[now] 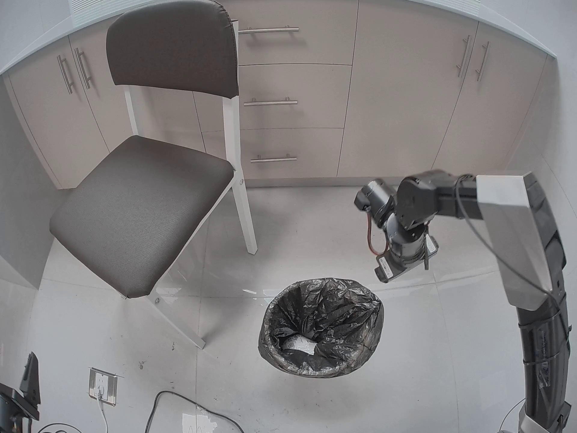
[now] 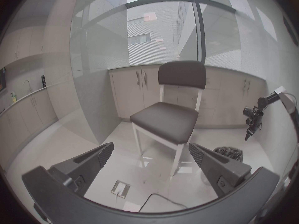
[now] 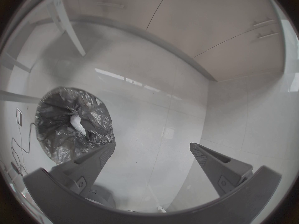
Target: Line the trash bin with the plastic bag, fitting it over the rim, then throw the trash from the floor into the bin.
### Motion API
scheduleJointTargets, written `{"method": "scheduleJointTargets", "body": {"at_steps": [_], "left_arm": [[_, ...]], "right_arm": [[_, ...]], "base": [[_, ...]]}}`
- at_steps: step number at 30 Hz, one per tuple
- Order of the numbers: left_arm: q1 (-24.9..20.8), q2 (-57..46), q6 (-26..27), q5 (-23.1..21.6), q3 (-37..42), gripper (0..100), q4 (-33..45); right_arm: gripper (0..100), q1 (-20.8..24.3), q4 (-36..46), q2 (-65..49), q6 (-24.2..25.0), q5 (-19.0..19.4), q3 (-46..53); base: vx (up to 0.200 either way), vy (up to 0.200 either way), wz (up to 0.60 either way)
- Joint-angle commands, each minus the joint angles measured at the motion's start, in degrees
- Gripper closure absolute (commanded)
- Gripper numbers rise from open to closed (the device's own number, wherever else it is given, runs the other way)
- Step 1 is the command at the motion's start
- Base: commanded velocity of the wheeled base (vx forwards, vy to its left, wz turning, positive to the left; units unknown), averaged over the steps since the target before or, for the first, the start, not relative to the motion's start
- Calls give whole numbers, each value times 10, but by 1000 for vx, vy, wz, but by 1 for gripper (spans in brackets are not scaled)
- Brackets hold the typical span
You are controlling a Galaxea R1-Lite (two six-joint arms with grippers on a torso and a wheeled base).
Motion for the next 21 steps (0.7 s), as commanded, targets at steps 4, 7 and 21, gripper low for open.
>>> {"method": "scheduleJointTargets", "body": {"at_steps": [4, 7, 21], "left_arm": [[19, -34, 35, 0, 82, 0, -33], [19, -34, 35, 0, 90, 0, -48], [19, -33, 33, 0, 90, 0, -48]], "right_arm": [[0, 1, -76, 120, -16, 16, 0], [0, -1, -112, 124, -43, 23, 0], [0, -15, -146, 172, -42, 17, 0]], "base": [[0, 0, 0], [0, 0, 0], [0, 0, 0]]}}
